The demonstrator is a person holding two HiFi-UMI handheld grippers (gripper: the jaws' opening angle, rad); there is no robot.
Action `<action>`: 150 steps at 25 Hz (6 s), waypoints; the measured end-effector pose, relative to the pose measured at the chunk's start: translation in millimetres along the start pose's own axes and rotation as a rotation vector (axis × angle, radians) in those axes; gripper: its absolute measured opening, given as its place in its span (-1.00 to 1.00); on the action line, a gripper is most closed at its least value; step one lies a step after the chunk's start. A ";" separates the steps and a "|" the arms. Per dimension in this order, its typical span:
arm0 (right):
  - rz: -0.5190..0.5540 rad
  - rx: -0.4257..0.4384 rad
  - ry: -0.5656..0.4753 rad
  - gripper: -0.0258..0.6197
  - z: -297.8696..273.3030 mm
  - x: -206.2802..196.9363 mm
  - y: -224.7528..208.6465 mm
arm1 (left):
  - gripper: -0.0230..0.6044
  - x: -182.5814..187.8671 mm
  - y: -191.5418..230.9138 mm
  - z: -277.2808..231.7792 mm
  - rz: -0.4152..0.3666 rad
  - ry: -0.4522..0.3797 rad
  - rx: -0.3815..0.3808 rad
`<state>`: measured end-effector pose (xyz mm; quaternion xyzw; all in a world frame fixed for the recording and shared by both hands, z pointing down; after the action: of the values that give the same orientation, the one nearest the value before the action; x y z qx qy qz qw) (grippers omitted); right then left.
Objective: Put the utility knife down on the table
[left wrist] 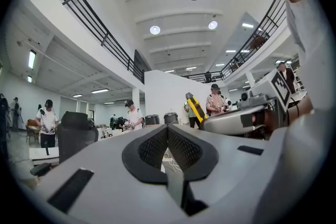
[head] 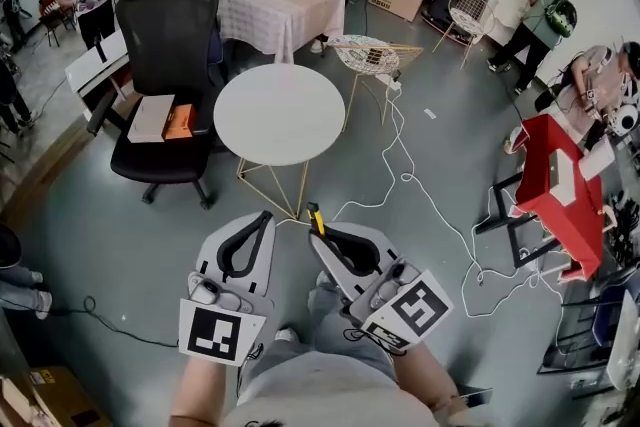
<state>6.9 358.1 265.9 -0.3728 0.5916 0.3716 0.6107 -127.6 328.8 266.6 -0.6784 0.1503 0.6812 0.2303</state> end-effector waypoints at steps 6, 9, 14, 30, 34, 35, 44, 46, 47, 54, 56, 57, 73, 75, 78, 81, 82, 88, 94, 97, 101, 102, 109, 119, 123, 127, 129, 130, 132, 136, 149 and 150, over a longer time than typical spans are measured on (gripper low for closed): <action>-0.005 0.017 -0.005 -0.82 -35.5 -6.6 -46.5 | -0.90 -9.1 31.8 -42.6 -0.019 0.006 0.020; 0.003 0.039 -0.005 -0.82 -58.5 -5.1 -76.8 | -0.90 -10.9 48.5 -73.4 -0.010 0.002 0.033; 0.001 0.086 -0.005 -0.82 -95.1 1.6 -132.7 | -0.90 -10.8 73.3 -128.6 -0.004 0.005 0.073; -0.026 0.222 0.001 -0.82 -180.0 -7.9 -240.6 | -0.90 -26.0 129.7 -235.6 0.006 0.036 0.184; -0.029 0.224 0.014 -0.82 -202.3 -15.2 -241.1 | -0.90 -33.6 151.5 -235.7 0.012 0.051 0.196; -0.028 0.220 0.016 -0.82 -208.4 -15.8 -240.6 | -0.90 -35.3 158.4 -235.2 0.014 0.050 0.195; -0.022 0.130 0.031 -0.82 -264.4 -16.2 -243.8 | -0.90 -43.5 225.6 -248.2 0.020 0.042 0.119; -0.023 0.108 0.034 -0.82 -278.7 -16.2 -243.6 | -0.89 -44.5 242.5 -251.5 0.020 0.045 0.097; -0.024 0.096 0.035 -0.82 -285.6 -16.3 -243.8 | -0.90 -45.2 250.8 -253.3 0.020 0.046 0.085; -0.025 -0.014 0.054 -0.82 -339.1 -24.0 -241.4 | -0.90 -58.4 314.1 -260.8 0.026 0.054 -0.014; -0.026 -0.047 0.063 -0.82 -352.8 -28.3 -241.9 | -0.90 -63.9 330.3 -263.6 0.029 0.058 -0.044; -0.026 -0.064 0.069 -0.82 -359.6 -31.4 -242.5 | -0.89 -67.3 337.9 -265.4 0.029 0.059 -0.060; 0.011 -0.206 0.314 -0.82 -434.2 -122.6 -274.5 | -0.89 -121.9 398.1 -286.5 0.053 0.072 -0.163; 0.016 -0.210 0.363 -0.82 -440.1 -142.0 -279.8 | -0.90 -131.1 399.0 -287.8 0.044 0.084 -0.164; 0.024 -0.211 0.439 -0.82 -450.5 -173.5 -286.7 | -0.89 -144.3 401.2 -290.2 0.063 0.087 -0.164; 0.031 -0.206 0.518 -0.82 -458.2 -205.9 -292.0 | -0.90 -156.6 404.0 -293.8 0.075 0.101 -0.166; 0.031 -0.203 0.542 -0.82 -459.5 -216.6 -293.7 | -0.90 -160.1 404.2 -295.0 0.079 0.103 -0.164; 0.025 -0.200 0.667 -0.82 -461.7 -277.6 -298.5 | -0.90 -180.4 402.4 -296.7 0.097 0.098 -0.158; 0.029 -0.194 0.757 -0.82 -458.1 -320.0 -293.6 | -0.89 -196.5 399.7 -292.3 0.115 0.111 -0.154; 0.034 -0.188 0.799 -0.82 -457.2 -335.4 -293.3 | -0.89 -202.8 399.1 -291.6 0.124 0.114 -0.148; 0.050 -0.180 0.865 -0.82 -457.5 -352.5 -292.9 | -0.89 -210.3 396.9 -290.3 0.130 0.126 -0.139; 0.053 -0.180 0.882 -0.82 -457.7 -355.9 -292.8 | -0.90 -211.8 396.3 -289.8 0.129 0.130 -0.138; 0.086 -0.169 1.000 -0.82 -455.8 -378.7 -291.1 | -0.90 -218.2 392.5 -284.9 0.126 0.143 -0.127; 0.115 -0.154 1.071 -0.82 -458.0 -386.6 -289.8 | -0.90 -222.9 392.3 -281.9 0.133 0.150 -0.107; 0.127 -0.149 1.075 -0.81 -458.8 -385.3 -287.7 | -0.90 -222.3 392.9 -282.2 0.133 0.151 -0.110; 0.126 -0.143 1.074 -0.81 -458.3 -384.8 -286.7 | -0.90 -221.7 392.8 -283.3 0.133 0.149 -0.111; 0.123 -0.137 1.071 -0.80 -457.6 -384.5 -285.4 | -0.90 -221.1 392.5 -283.7 0.131 0.149 -0.112; 0.121 -0.133 1.070 -0.79 -457.1 -384.3 -284.3 | -0.90 -220.8 392.2 -283.3 0.129 0.150 -0.113; 0.118 -0.130 1.066 -0.79 -456.3 -383.8 -282.2 | -0.90 -220.2 391.6 -282.0 0.127 0.149 -0.113; 0.111 -0.132 1.055 -0.79 -458.0 -379.9 -281.8 | -0.90 -218.7 393.0 -281.7 0.128 0.146 -0.112; 0.071 -0.183 1.016 -0.79 -457.9 -373.2 -286.9 | -0.90 -218.6 394.1 -281.0 0.129 0.146 -0.112; 0.069 -0.183 1.012 -0.79 -458.8 -372.1 -286.4 | -0.90 -218.3 394.9 -281.4 0.128 0.145 -0.113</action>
<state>50.0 -184.9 632.2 -0.5381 0.7900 0.2149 0.2004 -97.2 -175.9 431.3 -0.7269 0.1711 0.6511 0.1360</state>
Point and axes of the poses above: the fingertips, and each gripper's own axes: z backward along the fingers, y to its left, x out of its top, the point moved 6 cm from there along z, backward along the fingers, and after that the axes turned 15 degrees about -x, right-handed, at the moved point
